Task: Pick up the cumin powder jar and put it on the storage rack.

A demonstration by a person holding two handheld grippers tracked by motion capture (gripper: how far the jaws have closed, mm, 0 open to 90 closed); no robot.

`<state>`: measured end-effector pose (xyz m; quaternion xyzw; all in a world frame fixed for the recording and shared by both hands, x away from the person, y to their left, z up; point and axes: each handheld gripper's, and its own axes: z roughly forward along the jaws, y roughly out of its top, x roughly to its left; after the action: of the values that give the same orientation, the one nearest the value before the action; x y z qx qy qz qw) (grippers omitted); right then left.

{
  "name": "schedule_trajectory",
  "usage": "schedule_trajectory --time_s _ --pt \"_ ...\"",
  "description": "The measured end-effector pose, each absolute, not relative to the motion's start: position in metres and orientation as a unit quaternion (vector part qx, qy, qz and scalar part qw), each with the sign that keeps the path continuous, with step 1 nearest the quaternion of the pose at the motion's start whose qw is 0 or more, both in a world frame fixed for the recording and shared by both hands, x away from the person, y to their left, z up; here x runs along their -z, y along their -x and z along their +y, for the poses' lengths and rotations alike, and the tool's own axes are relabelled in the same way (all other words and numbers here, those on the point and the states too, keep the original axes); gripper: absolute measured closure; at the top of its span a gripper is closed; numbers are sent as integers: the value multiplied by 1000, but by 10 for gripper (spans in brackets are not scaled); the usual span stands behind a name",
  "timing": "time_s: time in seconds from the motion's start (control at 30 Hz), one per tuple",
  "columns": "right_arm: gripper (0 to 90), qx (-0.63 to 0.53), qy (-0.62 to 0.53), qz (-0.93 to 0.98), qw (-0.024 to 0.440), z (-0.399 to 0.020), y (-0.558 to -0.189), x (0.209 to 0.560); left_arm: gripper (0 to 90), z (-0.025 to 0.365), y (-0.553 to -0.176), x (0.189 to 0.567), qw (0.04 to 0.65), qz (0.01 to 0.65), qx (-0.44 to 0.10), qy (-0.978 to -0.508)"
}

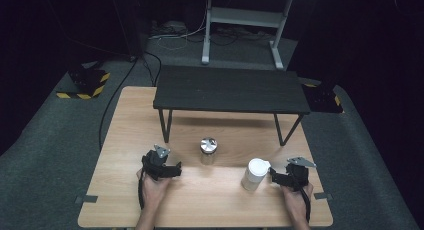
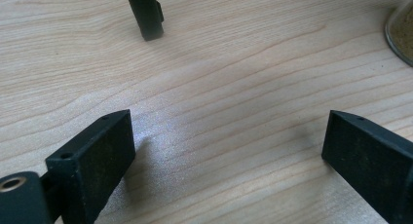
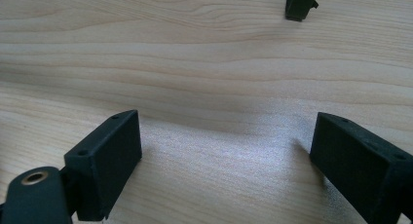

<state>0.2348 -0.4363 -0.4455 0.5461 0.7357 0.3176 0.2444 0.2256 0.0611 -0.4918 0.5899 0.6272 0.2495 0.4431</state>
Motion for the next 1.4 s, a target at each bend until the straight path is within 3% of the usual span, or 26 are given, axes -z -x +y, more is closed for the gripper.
schedule_trajectory --time_s 0.57,1.4 --pt "99 -317 -545 736 244 -436 -235 445 11 62 -226 490 441 621 -242 -601" --pt "95 -315 -550 734 246 -434 -235 445 5 33 -223 486 479 543 -197 -661"
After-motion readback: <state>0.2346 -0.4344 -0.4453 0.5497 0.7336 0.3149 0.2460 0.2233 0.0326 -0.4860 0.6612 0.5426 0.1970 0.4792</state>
